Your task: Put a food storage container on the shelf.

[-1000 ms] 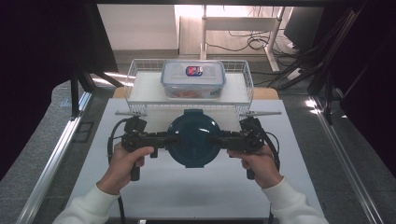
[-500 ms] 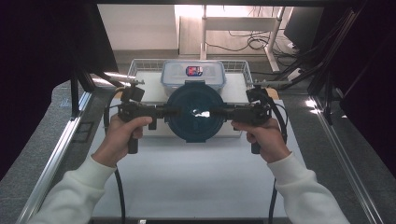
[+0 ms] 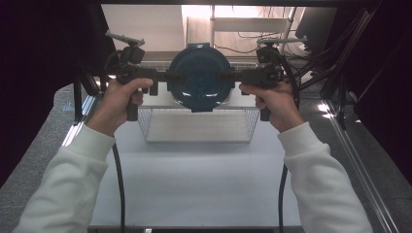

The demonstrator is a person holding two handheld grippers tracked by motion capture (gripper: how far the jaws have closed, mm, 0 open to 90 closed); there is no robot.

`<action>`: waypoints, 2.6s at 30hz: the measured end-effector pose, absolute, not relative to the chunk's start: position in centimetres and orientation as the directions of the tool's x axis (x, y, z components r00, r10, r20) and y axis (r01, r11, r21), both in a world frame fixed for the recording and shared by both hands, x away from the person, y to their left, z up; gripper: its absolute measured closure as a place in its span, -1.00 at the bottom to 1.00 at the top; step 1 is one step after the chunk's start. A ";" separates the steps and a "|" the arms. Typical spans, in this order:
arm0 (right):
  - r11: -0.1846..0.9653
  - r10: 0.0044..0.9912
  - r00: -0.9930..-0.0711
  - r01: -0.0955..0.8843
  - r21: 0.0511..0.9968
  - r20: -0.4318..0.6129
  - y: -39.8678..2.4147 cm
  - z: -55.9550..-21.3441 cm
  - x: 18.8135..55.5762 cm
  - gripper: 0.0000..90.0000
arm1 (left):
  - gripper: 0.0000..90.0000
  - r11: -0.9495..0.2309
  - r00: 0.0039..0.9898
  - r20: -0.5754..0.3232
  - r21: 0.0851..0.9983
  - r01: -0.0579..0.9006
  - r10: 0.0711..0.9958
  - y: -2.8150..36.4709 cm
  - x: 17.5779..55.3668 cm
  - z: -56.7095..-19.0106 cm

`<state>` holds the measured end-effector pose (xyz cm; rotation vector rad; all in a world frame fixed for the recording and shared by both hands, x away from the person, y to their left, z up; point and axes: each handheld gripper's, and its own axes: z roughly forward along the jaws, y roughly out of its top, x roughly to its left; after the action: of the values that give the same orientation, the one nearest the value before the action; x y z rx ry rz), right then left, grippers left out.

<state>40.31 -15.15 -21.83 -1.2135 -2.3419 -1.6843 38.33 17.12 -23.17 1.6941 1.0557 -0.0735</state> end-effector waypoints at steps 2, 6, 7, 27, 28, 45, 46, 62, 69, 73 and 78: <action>0.113 0.573 -0.693 0.595 0.796 0.437 -15.0 -21.6 41.3 -0.10 | -0.08 -0.017 0.596 -0.532 0.737 0.675 0.601 17.3 39.3 -22.9; 0.097 0.574 -0.685 0.602 0.793 0.449 -14.8 -21.4 43.1 -0.10 | -0.08 -0.009 0.590 -0.547 0.728 0.685 0.594 17.6 41.2 -22.8; 0.093 0.575 -0.681 0.604 0.791 0.453 -14.7 -21.4 43.4 -0.10 | -0.08 -0.002 0.588 -0.554 0.727 0.687 0.589 17.7 41.6 -22.8; -0.011 0.568 -0.538 0.751 0.660 0.622 -14.6 -24.1 49.6 -0.16 | -0.14 0.140 0.449 -0.708 0.604 0.784 0.545 18.3 47.8 -25.9; -0.026 0.560 -0.521 0.766 0.642 0.644 -14.6 -24.5 49.9 -0.17 | -0.16 0.152 0.436 -0.715 0.596 0.788 0.547 18.2 47.9 -26.1; -0.165 0.586 -0.467 0.731 0.662 0.662 -15.3 -25.6 50.4 -0.56 | -0.69 0.193 0.431 -0.648 0.667 0.720 0.628 17.6 47.8 -26.5; -0.164 0.593 -0.476 0.719 0.675 0.650 -15.5 -25.4 50.2 -0.60 | -0.73 0.187 0.434 -0.614 0.693 0.697 0.659 17.9 47.4 -26.3; 0.068 0.651 -0.709 0.412 0.909 0.273 -21.4 -29.2 38.7 -0.63 | -0.69 0.006 0.578 -0.337 0.867 0.498 0.743 20.4 33.5 -31.1; 0.134 0.679 -0.703 0.405 0.905 0.214 -24.0 -34.1 34.2 -0.63 | -0.63 -0.067 0.571 -0.283 0.855 0.514 0.770 20.3 28.8 -37.3; 0.177 0.700 -0.691 0.415 0.892 0.183 -25.3 -37.3 31.9 -0.63 | -0.62 -0.098 0.551 -0.287 0.819 0.565 0.783 20.1 27.3 -41.4; 0.240 0.735 -0.663 0.454 0.858 0.146 -26.6 -41.7 29.6 -0.64 | -0.61 -0.116 0.521 -0.280 0.789 0.604 0.806 19.6 26.1 -45.2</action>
<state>29.65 -26.61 -41.70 -1.3332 -2.6852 -1.6732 26.06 19.62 -45.18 1.8167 1.1720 0.2683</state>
